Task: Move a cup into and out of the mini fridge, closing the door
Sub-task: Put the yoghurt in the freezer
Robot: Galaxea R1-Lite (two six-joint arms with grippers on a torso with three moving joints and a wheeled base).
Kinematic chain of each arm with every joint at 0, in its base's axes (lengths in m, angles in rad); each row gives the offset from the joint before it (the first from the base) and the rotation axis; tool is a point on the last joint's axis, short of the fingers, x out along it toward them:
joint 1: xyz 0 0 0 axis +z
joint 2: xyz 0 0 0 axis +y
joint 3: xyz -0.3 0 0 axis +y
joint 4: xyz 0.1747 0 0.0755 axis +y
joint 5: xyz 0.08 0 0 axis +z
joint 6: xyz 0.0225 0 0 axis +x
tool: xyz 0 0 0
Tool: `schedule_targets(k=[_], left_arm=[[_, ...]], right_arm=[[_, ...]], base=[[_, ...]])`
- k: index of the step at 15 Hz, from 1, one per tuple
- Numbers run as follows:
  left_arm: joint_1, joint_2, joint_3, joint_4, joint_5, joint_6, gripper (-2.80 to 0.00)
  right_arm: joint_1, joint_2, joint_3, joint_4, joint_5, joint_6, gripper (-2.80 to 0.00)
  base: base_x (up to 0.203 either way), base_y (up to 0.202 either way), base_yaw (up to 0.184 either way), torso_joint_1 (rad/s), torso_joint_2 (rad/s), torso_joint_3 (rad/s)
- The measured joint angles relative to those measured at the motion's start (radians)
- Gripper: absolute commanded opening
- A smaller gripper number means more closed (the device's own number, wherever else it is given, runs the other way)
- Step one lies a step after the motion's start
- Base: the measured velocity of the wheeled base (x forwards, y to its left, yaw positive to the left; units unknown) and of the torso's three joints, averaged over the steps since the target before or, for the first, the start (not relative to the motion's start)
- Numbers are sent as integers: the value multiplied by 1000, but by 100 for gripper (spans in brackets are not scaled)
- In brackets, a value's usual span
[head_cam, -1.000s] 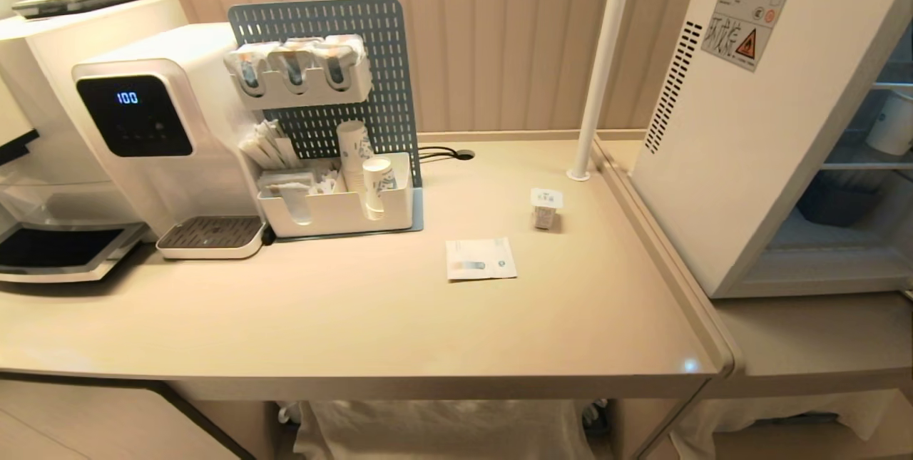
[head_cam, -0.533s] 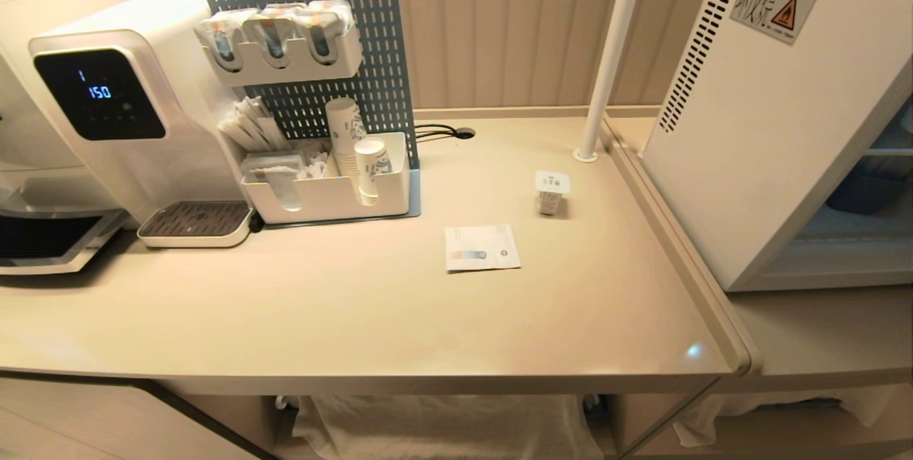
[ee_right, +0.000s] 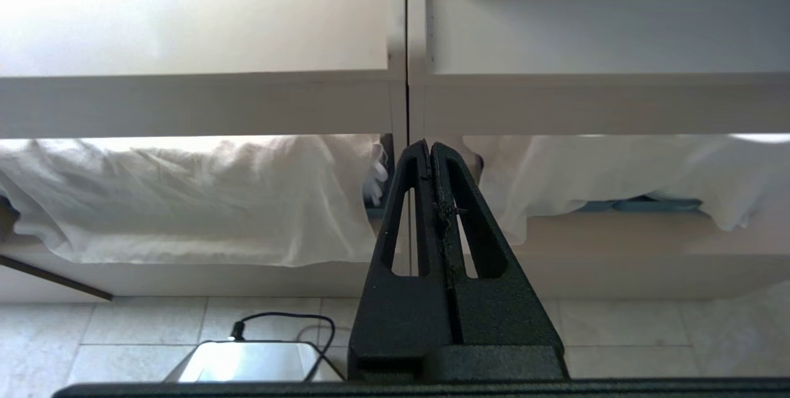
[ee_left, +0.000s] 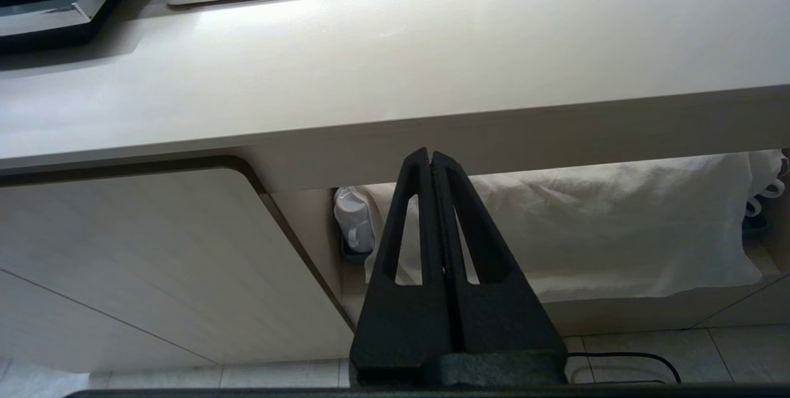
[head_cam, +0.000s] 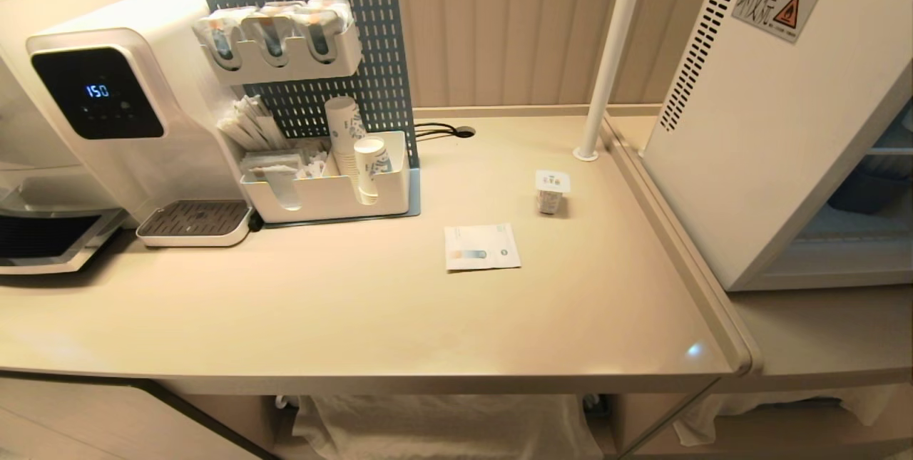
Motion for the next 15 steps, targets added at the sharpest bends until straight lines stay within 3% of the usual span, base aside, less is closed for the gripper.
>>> schedule_targets(k=[5,12,15], left_arm=[[0,0,0,0,-1,1,-280],[0,0,0,0,-1,2,-280],[0,0,0,0,0,-2,-280]], right_arm=[[0,109,-205,-49,57,5,-280],[17,727,-309,-262,312,-25,-280],[67,1026,-311,-426,357,-53,-280]], base=[[0,0,0,0,0,0],[0,0,0,0,0,0],[0,0,0,0,0,0]])
